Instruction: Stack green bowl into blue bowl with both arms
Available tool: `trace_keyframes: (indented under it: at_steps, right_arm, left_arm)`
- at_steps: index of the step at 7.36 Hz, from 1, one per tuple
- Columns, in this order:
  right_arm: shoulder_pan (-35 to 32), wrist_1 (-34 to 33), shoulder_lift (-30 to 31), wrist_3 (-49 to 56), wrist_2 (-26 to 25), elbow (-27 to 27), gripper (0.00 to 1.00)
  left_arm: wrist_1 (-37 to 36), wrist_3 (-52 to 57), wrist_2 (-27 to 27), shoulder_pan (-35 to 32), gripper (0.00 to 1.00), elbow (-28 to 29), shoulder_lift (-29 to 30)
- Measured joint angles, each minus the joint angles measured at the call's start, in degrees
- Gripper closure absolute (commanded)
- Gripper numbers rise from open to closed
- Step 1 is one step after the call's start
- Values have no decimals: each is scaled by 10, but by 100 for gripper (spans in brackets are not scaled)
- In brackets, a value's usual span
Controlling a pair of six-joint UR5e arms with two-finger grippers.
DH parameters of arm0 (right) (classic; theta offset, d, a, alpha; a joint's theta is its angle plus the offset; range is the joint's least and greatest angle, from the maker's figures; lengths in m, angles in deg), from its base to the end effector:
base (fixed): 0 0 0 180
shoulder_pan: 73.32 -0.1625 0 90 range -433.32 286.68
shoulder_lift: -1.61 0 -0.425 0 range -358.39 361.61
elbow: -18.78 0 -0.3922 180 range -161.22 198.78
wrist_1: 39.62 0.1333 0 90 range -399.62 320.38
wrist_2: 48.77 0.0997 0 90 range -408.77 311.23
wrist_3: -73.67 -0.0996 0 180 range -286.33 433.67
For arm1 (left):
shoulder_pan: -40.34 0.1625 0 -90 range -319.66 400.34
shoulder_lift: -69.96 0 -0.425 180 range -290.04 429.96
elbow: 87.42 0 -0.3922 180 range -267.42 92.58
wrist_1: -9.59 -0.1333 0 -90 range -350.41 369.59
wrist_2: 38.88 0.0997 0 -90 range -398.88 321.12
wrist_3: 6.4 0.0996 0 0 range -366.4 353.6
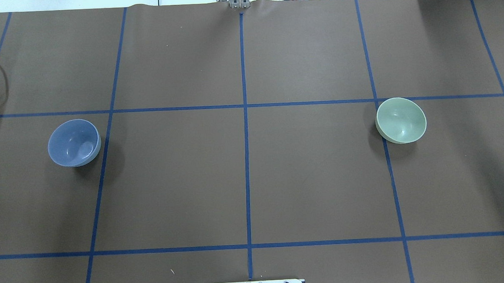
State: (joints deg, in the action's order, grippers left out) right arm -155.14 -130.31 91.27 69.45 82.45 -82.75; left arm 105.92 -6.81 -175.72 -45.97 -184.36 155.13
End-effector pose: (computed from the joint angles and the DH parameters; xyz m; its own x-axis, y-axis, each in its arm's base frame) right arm -0.0040 -0.5032 0.5610 0.7347 -0.1614 0.6590 0.0858 0.9856 0.1458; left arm -0.0306 -0.4677 0.6243 0.6762 0.1438 -0.7226 -0.0588 0.9882 0.1416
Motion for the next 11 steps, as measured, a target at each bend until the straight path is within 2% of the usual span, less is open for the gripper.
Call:
trace_keyframes:
  at_steps: [3, 5, 7, 8, 9, 11]
  right_arm:
    - [0, -1, -5, -2, -2, -2, 0]
    - [11, 2, -12, -13, -1, -12, 0]
    - [40, 25, -25, -64, 1, -15, 0]
    - [60, 70, -24, -90, 6, -9, 0]
    - [88, 116, -25, -120, 12, 0, 0]
    - [137, 156, -35, -141, 18, 10, 0]
  left_arm:
    - [-21, -12, 1, 1, 1, -14, 13]
    - [-52, -83, -1, 10, 1, -61, 34]
    - [-54, -150, -17, 63, 1, -76, 70]
    - [-49, -183, -19, 95, 1, -74, 89]
    - [-27, -221, -17, 127, 1, -65, 102]
    - [87, -295, -15, 171, 1, -4, 111]
